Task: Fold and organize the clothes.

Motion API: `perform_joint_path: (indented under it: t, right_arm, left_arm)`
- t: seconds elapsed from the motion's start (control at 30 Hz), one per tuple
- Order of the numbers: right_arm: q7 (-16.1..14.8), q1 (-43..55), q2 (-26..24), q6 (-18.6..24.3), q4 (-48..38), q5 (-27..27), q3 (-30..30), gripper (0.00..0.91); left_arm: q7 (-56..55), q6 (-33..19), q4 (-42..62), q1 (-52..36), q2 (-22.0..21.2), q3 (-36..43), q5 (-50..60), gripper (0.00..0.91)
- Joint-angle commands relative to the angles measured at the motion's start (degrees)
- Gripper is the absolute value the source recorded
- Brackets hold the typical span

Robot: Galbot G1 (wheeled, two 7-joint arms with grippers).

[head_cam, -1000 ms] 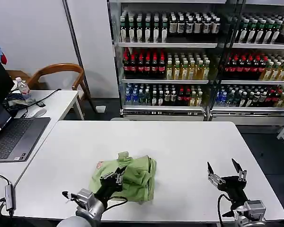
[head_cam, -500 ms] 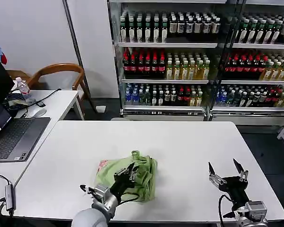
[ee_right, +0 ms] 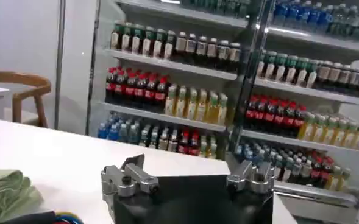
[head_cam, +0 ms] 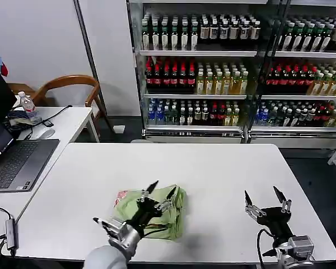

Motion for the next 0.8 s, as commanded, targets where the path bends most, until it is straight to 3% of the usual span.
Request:
perform_joint_path:
  t: [0.03, 0.1, 0.2, 0.8]
  right_arm:
    - [-0.10, 3.04, 0.08, -0.09, -0.70, 0.05, -1.99, 0.907]
    - [-0.10, 3.48, 0.11, -0.12, -0.86, 0.17, -2.13, 0.907]
    - [-0.06, 4.06, 0.13, -0.16, -1.23, 0.17, -2.35, 0.907]
    - [-0.06, 3.07, 0.20, -0.24, -1.07, -0.34, -2.40, 0.907]
  left_arm:
    - [-9.89, 7.62, -1.87, 8.92, 6.36, -15.90, -2.60, 0.907]
    - [-13.31, 11.91, 0.24, 9.94, 6.98, -17.87, -4.92, 0.907]
    - [-14.61, 13.37, 2.13, 10.07, 6.72, -18.38, -7.47, 0.907]
    - [-14.19, 11.28, 9.11, 5.54, 2.42, -10.52, -6.48, 0.907]
